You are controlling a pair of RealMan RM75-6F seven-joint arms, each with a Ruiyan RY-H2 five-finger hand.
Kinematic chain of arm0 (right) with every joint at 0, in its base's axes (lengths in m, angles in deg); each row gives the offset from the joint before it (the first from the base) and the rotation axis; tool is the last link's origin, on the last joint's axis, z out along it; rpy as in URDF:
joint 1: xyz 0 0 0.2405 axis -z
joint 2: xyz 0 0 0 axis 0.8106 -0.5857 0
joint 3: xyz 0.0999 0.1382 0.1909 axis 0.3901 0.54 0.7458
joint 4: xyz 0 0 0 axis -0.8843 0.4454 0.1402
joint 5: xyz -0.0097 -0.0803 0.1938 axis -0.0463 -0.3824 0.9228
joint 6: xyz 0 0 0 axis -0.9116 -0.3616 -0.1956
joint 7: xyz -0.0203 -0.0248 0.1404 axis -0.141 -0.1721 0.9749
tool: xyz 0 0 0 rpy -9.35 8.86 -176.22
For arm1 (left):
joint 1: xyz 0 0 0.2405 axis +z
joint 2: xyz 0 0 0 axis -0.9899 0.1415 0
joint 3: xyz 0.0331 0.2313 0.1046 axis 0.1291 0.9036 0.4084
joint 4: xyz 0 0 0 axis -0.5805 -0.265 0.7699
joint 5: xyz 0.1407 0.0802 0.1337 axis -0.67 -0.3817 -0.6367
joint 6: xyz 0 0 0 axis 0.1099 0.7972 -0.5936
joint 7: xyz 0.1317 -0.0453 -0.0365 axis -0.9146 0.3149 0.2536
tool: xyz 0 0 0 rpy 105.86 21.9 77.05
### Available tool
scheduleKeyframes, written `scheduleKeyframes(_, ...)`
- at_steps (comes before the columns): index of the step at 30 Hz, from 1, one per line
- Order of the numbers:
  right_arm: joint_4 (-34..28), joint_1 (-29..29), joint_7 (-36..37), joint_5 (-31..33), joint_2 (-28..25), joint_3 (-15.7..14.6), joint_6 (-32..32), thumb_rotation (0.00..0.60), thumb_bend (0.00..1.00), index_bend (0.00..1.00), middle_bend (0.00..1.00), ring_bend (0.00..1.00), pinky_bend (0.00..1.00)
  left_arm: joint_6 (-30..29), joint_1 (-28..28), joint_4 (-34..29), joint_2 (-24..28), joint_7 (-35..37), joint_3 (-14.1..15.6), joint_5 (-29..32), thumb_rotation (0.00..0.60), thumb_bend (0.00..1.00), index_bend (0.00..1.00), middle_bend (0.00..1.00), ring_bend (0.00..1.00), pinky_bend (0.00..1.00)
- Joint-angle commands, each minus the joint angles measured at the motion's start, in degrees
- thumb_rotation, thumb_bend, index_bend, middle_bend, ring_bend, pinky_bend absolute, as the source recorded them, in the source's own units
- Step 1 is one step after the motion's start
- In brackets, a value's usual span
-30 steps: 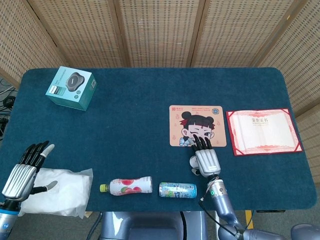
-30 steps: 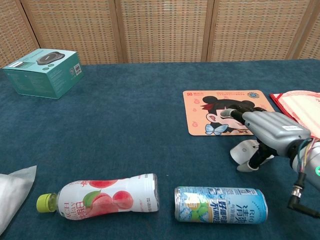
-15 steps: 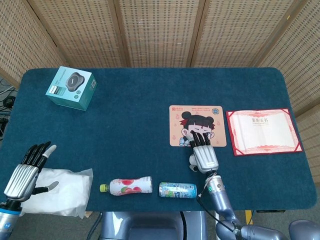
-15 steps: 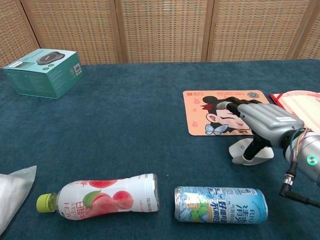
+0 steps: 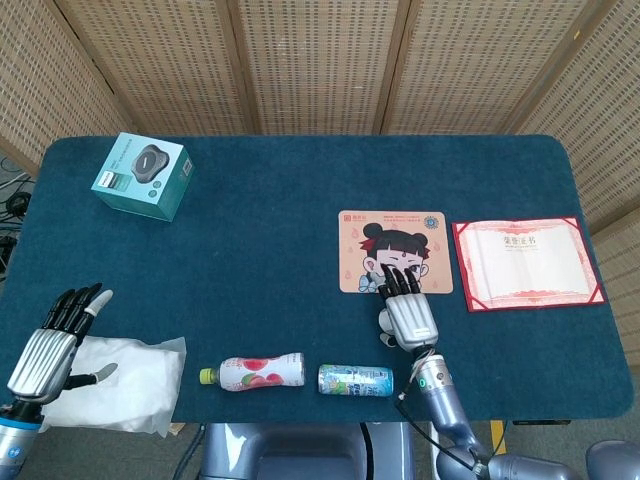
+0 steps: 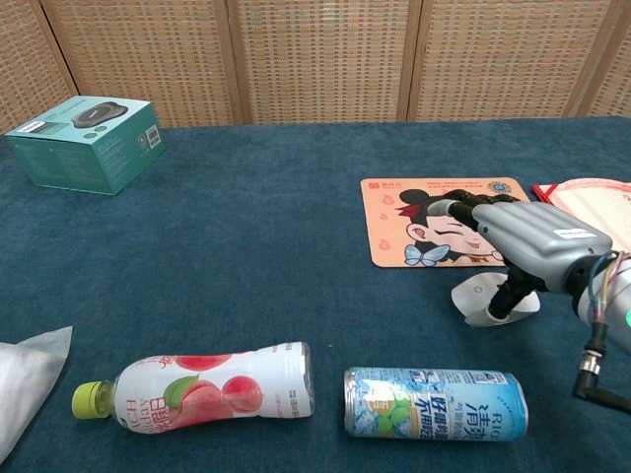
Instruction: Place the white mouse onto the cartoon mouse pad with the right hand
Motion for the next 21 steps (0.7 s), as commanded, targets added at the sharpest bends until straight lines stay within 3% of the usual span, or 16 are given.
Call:
scheduleKeyframes(1,-5.05,0.38,-3.42,0.99,-3.39,-0.49,0.63,0.6,0.0,0.08,0.0,0.0,0.0,-0.07,0.01,-0.08,0.0,-0.11,0.07,-0.18,0.6,0.15,0.0,0.0,0.0,0.0)
scheduleKeyframes(12,-13.36,-2.82,-12.76,11.76,-10.34,0.27,-3.96,0.6,0.0,0.22,0.0,0.0,0.0,-0.71,0.25,-0.29,0.04,-0.49,0.47,-1.16,0.6,0.15,0.0,0.0,0.0,0.0)
scheduleKeyframes(21,-12.17,-5.04,-13.64,15.43,-9.92,-0.34,-4.19,0.6,0.0,0.26,0.0,0.0,0.0,-0.33,0.13,-0.15,-0.15,-0.72,0.52,-1.08,0.6,0.15,0.0,0.0,0.0,0.0)
